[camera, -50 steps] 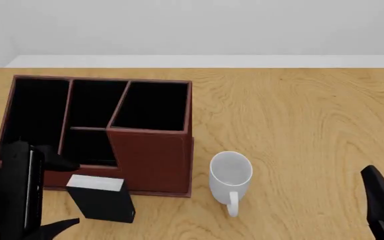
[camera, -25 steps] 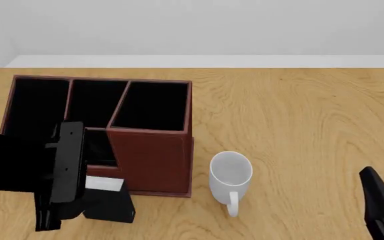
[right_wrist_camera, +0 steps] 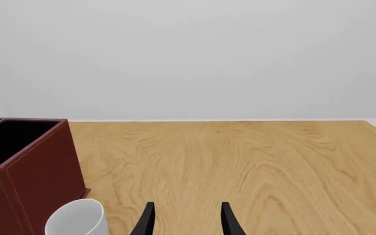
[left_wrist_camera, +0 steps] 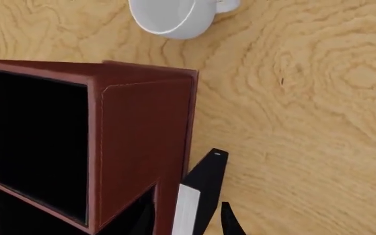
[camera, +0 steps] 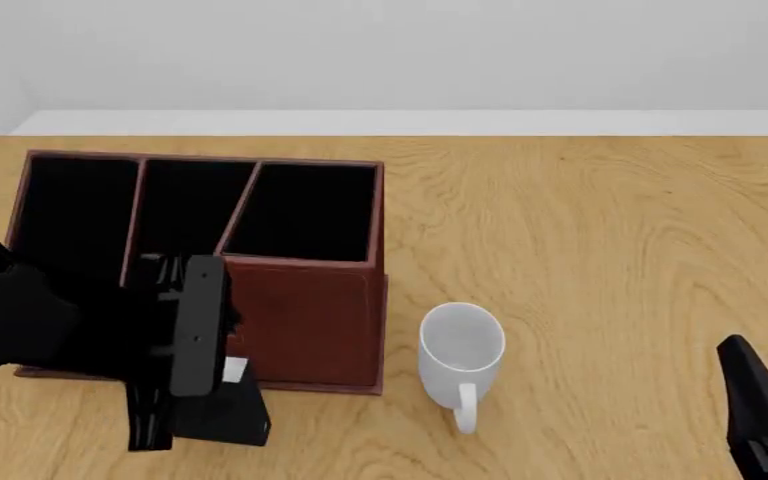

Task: Pick up the book and place it in the front compartment of the caddy.

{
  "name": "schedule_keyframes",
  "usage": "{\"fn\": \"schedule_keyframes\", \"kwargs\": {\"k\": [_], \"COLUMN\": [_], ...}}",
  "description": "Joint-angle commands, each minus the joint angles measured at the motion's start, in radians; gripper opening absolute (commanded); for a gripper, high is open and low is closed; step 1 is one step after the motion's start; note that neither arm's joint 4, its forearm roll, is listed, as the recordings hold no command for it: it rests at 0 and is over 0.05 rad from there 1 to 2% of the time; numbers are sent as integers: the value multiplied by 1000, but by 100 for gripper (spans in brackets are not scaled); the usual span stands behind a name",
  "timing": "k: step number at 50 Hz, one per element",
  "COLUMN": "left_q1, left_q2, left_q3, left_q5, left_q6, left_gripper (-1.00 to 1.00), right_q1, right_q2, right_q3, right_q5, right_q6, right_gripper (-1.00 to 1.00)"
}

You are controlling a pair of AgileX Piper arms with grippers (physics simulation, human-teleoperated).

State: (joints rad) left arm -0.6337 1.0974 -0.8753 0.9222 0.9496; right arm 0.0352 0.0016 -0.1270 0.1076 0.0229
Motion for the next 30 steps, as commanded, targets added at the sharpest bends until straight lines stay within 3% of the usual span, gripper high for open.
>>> {"fn": "schedule_keyframes", "kwargs": {"k": [1,24,30], "left_q1": [-22,-37,-13], "left_q2": [39,77,91], "left_q3": [37,109,128], "left_q5": [-48,-129,-150], "left_q6": [-17,-95,-86], "left_gripper": [100,100,100], "right_q1": [0,-2,-2], "right_q2": [-1,0,0], "right_q3": [7,30,31], "right_q5": [-5,-20,-20], "right_q6": [4,7,6], "right_gripper": [100,100,100]}}
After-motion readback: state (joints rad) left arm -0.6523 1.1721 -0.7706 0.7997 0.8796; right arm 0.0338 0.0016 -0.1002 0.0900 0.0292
